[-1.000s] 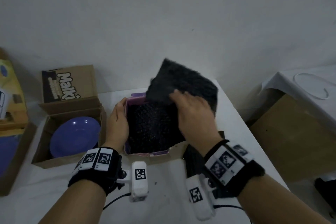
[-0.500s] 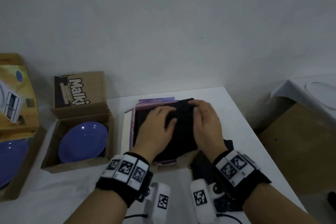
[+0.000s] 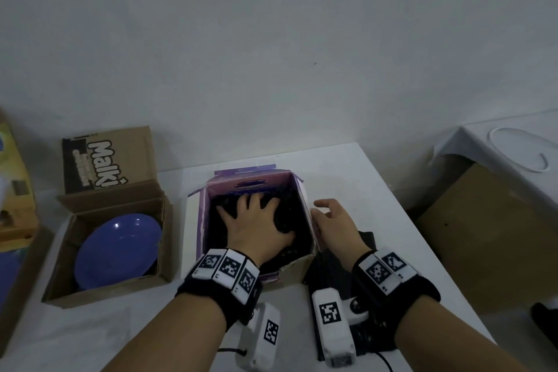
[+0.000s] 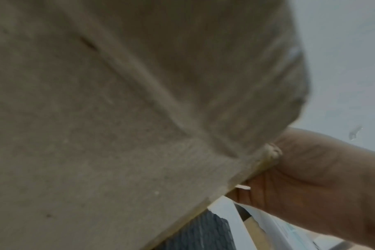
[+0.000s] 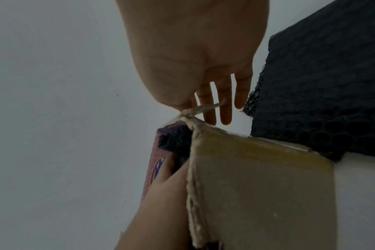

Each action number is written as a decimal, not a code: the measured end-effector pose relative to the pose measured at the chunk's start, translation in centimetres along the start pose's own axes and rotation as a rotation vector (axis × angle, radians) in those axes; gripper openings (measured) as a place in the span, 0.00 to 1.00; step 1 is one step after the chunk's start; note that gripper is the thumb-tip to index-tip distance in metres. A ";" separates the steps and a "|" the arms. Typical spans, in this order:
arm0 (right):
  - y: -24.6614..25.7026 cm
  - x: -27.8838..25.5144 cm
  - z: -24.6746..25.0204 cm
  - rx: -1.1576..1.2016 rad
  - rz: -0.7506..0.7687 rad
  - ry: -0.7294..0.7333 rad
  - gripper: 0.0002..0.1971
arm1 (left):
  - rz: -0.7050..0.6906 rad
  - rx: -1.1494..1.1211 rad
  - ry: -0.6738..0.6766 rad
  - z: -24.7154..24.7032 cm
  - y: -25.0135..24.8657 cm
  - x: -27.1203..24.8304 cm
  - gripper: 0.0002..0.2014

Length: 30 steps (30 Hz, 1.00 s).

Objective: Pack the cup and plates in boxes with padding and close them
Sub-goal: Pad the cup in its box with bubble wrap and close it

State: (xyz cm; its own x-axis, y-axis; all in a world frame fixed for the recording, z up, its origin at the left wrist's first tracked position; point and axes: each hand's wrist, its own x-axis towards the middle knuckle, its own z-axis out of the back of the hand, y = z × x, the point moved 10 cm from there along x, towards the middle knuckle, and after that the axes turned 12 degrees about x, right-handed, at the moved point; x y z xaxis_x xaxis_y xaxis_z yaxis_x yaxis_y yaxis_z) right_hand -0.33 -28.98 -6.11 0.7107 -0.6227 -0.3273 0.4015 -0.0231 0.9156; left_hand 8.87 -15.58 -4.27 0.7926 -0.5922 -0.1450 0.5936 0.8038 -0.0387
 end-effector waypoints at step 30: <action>4.3 -2.1 -0.6 -0.192 0.264 0.001 0.17 | 0.011 -0.056 0.223 -1.4 -0.2 -0.5 0.48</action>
State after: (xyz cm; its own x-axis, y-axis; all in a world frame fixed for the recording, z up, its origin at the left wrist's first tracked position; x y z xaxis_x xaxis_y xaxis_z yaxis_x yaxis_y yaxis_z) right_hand 0.25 -27.30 -1.63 0.8055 -0.5866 -0.0845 0.3047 0.2876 0.9080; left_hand 8.15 -15.37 -5.57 0.7447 -0.5616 -0.3607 0.5717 0.8156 -0.0896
